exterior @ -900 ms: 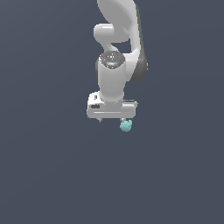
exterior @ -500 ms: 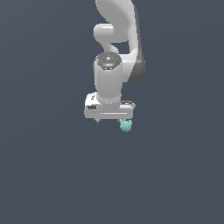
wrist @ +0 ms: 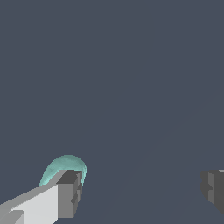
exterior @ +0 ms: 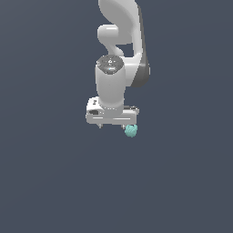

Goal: Pick up the object and move it to a goal position.

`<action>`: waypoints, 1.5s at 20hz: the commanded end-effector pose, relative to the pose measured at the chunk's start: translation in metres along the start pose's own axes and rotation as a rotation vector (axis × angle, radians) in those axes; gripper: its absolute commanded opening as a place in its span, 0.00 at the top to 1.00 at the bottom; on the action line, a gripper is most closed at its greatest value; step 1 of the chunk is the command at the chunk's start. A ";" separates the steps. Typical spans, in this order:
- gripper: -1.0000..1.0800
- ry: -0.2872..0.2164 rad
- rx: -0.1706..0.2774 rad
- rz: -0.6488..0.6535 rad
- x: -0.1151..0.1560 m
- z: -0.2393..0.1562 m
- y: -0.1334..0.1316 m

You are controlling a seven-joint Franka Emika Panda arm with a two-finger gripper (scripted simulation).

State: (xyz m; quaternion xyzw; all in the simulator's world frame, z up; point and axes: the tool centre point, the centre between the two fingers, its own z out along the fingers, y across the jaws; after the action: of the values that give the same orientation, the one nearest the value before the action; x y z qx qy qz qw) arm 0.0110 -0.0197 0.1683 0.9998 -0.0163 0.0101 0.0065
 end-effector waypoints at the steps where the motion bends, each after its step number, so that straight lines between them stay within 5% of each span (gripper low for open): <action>1: 0.04 -0.001 0.001 0.006 -0.001 0.002 -0.003; 30: 0.04 -0.022 0.010 0.274 -0.063 0.075 -0.099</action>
State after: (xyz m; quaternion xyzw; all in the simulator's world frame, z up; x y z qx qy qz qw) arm -0.0461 0.0788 0.0920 0.9889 -0.1486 0.0001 0.0001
